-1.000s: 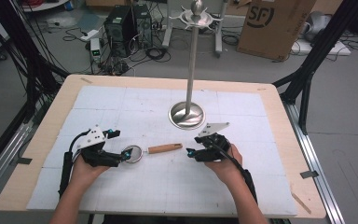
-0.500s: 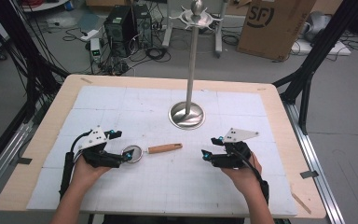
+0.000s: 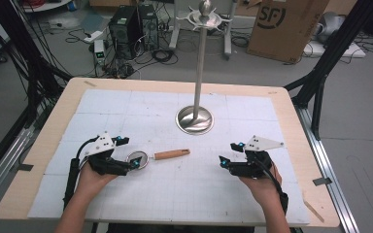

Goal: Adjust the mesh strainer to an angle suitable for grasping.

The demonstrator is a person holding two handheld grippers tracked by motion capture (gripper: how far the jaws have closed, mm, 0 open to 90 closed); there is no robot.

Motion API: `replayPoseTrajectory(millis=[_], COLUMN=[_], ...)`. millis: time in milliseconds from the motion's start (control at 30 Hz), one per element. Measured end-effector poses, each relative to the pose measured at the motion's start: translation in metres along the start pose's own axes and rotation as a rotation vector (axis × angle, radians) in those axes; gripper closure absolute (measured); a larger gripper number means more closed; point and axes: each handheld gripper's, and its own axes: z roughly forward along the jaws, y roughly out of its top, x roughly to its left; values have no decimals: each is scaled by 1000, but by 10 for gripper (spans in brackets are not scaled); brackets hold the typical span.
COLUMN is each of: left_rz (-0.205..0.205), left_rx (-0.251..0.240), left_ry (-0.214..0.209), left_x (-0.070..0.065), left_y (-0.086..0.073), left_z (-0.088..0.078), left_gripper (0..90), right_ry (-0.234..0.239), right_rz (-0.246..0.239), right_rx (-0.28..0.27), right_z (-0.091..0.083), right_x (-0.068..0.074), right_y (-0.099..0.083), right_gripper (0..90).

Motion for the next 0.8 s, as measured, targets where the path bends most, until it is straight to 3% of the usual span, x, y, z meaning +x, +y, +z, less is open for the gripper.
replayPoseTrajectory(millis=[333,500,800], left_rz=[16,19,61], left_rx=[18,117,234], left_ry=[-14,-38,-78], left_x=[-2,-2,-4], left_y=[8,20,33], left_z=[8,22,56], left_gripper=[144,151,169], right_ry=[-9,-13,-5], right_rz=[25,28,24], right_rx=[-15,-26,-18], right_z=[-5,-8,-4], right_x=[-7,-8,-6], right_y=[-1,0,0], right_gripper=[327,327,327])
